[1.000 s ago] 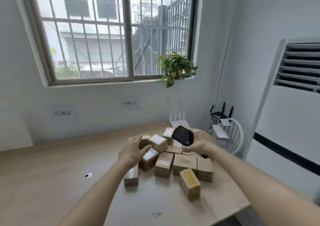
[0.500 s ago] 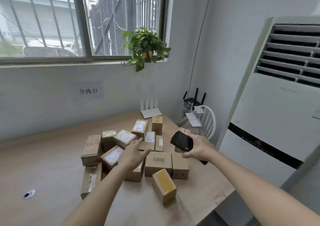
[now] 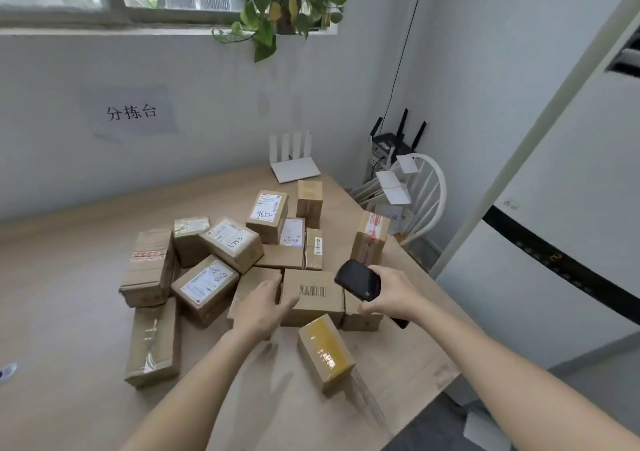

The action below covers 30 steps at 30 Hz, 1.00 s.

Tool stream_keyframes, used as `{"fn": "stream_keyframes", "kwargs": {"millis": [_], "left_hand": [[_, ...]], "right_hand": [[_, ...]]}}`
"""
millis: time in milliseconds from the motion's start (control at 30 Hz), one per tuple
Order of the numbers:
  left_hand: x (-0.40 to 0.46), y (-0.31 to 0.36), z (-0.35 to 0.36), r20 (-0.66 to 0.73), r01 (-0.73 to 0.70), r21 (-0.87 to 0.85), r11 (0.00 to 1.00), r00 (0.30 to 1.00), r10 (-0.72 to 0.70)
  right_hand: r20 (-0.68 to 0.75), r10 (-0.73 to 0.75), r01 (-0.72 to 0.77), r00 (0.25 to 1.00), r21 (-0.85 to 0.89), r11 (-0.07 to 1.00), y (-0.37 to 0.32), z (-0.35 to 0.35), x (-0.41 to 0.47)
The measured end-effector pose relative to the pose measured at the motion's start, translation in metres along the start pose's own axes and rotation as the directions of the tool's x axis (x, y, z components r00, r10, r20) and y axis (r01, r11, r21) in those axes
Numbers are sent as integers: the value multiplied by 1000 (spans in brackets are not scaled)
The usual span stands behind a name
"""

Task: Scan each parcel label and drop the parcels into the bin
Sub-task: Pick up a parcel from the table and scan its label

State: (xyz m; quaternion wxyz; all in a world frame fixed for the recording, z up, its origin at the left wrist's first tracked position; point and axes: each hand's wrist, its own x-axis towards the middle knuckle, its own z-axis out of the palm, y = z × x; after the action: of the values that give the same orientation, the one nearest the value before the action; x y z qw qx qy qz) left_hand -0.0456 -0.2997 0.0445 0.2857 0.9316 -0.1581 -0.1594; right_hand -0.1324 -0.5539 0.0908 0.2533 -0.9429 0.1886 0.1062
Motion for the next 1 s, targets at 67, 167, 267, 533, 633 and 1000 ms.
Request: {"fn": "stream_keyframes", "kwargs": {"millis": [67,167,267,533,633,1000], "left_hand": [[6,-3,17,26,13,-33,999,1000,-12],[14,-17,50,80,113,-114,987,991,-104],[16,-33,84,105,238,-174,956,969,-222],[4,-59,173,160,394,-198,898,916,-367],[0,-58,199,197,430,-218,876,899,-392],[-4,-46,216,273,473,-493,731,881,-387]], "right_hand": [[29,10,-11,1000,24,1000,16,17,16],[118,30,-36,993,48,998,35,43,36],[215,44,-59,976,62,996,52,71,52],[382,37,-59,924,47,997,91,137,77],[446,40,-106,894,125,986,105,154,81],[519,-35,-178,854,354,918,108,157,87]]}}
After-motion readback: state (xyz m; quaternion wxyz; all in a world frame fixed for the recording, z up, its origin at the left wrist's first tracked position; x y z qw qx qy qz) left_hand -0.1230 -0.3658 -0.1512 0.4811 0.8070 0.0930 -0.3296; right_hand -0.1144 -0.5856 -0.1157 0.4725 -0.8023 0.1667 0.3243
